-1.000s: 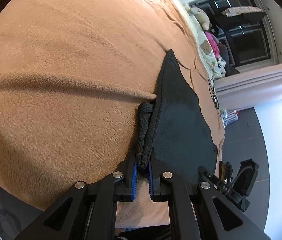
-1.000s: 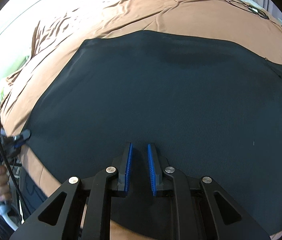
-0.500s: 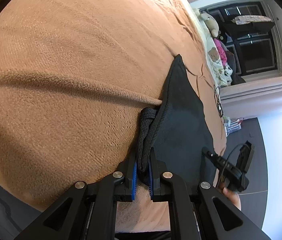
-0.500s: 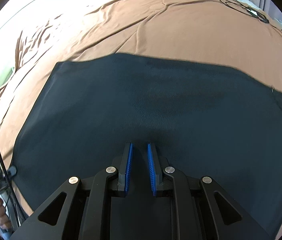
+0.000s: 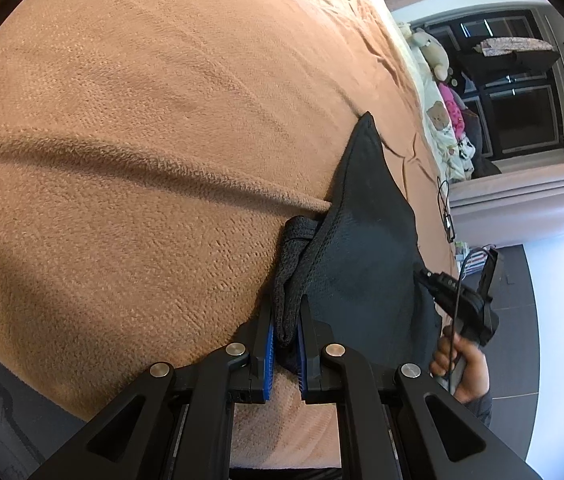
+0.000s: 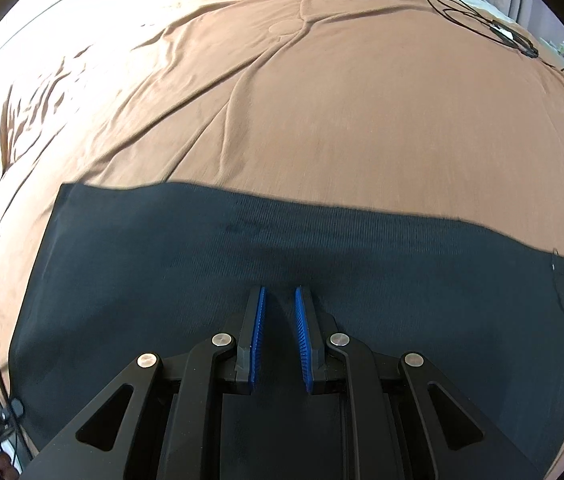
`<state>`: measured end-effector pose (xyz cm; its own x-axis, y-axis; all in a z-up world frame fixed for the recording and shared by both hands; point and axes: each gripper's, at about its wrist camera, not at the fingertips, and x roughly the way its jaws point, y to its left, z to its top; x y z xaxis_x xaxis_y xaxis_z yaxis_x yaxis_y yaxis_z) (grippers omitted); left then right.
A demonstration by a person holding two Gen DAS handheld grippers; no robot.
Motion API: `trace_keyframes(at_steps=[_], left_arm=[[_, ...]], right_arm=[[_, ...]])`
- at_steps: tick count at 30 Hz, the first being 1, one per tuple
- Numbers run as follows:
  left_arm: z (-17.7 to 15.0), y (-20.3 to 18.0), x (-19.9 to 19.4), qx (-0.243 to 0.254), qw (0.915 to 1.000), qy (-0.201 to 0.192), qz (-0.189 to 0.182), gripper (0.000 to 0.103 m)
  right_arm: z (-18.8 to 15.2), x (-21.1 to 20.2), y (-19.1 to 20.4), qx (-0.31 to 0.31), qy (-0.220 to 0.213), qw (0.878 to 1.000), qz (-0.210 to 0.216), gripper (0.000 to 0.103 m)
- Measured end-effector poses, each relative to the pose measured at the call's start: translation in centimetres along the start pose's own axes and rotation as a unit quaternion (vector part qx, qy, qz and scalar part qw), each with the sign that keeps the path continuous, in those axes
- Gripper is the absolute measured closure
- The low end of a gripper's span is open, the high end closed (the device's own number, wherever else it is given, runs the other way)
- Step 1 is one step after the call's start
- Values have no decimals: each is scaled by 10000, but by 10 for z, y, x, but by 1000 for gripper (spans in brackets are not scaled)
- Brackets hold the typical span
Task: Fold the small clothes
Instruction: 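Lift the side edge with the left gripper, fold it over the shirt, release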
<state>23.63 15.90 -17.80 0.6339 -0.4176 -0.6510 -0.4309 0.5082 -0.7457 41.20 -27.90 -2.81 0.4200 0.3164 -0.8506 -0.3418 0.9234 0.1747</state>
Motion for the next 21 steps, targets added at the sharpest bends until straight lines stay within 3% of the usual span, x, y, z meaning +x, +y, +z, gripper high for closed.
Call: trace_keyframes(at_steps=[6, 9, 21], left_arm=[[3, -6, -1, 82, 10000, -2, -5, 97], [3, -13, -5, 173, 9997, -21, -167, 98], [12, -73, -18, 699, 9938, -136, -855, 98]], right_arm=[[9, 1, -3, 141, 2, 9999, 25, 90], [8, -8, -2, 165, 22, 9996, 247, 90], [-60, -49, 11, -86, 254, 9969, 740, 90]])
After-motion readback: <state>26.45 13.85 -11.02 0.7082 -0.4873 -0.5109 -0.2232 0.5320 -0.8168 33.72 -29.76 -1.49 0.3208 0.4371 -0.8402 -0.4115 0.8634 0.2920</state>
